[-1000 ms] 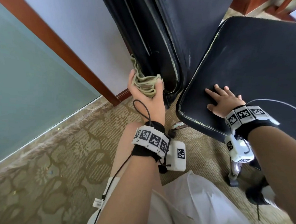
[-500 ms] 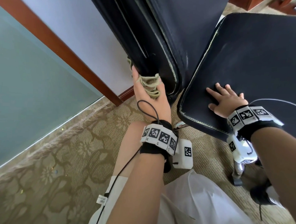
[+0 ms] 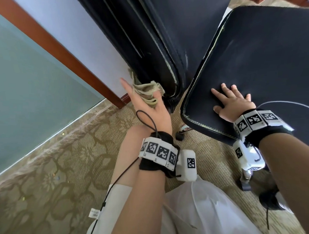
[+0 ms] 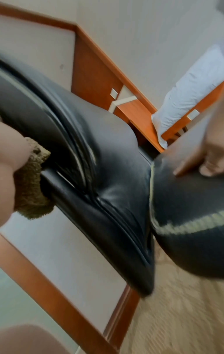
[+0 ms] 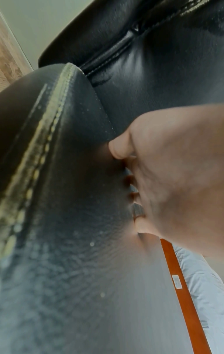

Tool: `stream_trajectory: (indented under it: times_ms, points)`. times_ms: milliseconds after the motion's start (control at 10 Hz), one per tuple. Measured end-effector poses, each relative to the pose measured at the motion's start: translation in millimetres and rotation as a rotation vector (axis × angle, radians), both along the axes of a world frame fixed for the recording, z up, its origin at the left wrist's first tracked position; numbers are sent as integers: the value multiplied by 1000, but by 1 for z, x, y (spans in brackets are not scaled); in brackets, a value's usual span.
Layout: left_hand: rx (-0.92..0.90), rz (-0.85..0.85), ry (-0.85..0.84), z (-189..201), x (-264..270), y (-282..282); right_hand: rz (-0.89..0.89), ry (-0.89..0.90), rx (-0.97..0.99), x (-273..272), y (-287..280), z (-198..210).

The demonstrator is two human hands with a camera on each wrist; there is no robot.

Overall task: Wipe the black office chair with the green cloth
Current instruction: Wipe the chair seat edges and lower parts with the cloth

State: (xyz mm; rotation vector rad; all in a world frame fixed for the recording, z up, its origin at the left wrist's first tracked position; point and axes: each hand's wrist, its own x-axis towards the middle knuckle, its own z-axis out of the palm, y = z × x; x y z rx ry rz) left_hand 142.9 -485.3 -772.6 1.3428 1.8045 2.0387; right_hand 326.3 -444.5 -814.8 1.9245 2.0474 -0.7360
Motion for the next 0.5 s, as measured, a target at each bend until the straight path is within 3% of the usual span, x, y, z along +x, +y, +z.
stream_trajectory:
  times_ms: [200, 500]
  points:
    - [56, 74, 218, 13, 0, 4, 9, 10, 9, 3, -4, 0]
    - [-124, 105, 257, -8, 7, 6, 14, 14, 12, 3, -2, -4]
